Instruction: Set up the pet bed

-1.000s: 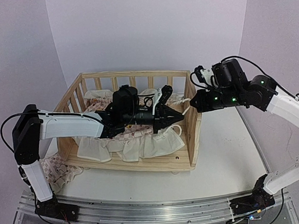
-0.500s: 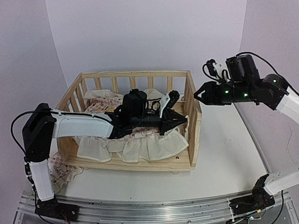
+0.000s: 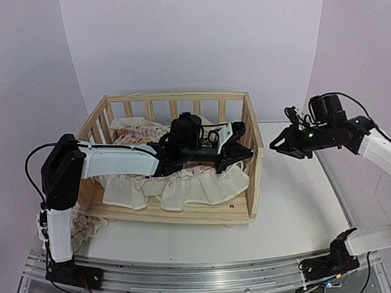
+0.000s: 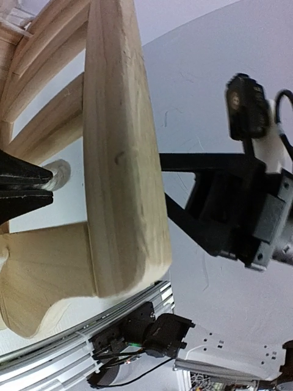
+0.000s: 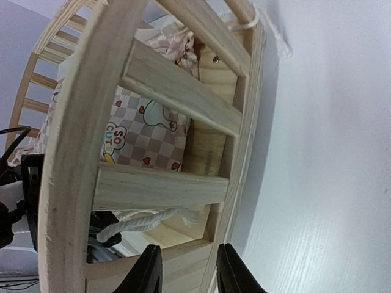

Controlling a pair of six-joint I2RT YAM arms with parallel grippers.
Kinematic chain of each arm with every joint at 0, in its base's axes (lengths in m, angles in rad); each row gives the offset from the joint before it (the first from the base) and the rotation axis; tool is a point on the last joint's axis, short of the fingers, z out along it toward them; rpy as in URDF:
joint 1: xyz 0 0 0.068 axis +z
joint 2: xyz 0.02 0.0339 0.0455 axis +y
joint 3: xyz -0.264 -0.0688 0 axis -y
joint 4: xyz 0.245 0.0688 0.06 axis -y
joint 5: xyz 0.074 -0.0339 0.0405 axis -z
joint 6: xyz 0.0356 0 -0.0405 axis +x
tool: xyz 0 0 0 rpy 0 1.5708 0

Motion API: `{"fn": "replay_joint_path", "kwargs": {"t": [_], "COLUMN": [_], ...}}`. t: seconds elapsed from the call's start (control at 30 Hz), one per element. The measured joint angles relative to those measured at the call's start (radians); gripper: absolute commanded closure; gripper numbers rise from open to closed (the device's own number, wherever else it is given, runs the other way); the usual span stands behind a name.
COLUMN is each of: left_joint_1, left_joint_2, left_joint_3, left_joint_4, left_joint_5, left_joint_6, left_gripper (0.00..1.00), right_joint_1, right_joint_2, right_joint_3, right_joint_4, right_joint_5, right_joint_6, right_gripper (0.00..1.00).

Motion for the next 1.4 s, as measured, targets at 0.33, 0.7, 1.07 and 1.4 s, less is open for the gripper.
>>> {"fn": "replay_joint_path", "kwargs": {"t": [0.33, 0.7, 1.07, 1.4], "left_joint_1": [-0.009, -0.006, -0.002, 0.021], "left_joint_2": [0.052, 0.097, 0.097, 0.097], "left_joint_3": [0.090, 0.158, 0.158, 0.165], "left_joint_4": [-0.102, -0.173, -0.180, -0.182], "left_joint_5": [0.035, 0.038, 0.059, 0.072], "left_joint_6": [0.136, 0.145, 0.138, 0.114], "left_gripper": [1.00, 1.00, 1.00, 0.75], "right_joint_1": [-0.062, -0.062, -0.062, -0.062], "right_joint_2": [-0.012, -0.019, 0.090, 0.067], "right_joint_3": [-0.166, -0.290, -0.357, -0.372], "right_joint_4": [0.190, 0.358, 0.627, 0.667], "right_joint_5": [-0.335, -0.319, -0.311, -0.278], "right_joint_6": [-0.144, -0.401, -0.444, -0.401], "right_gripper": [0.63, 0.52, 0.79, 1.00]}}
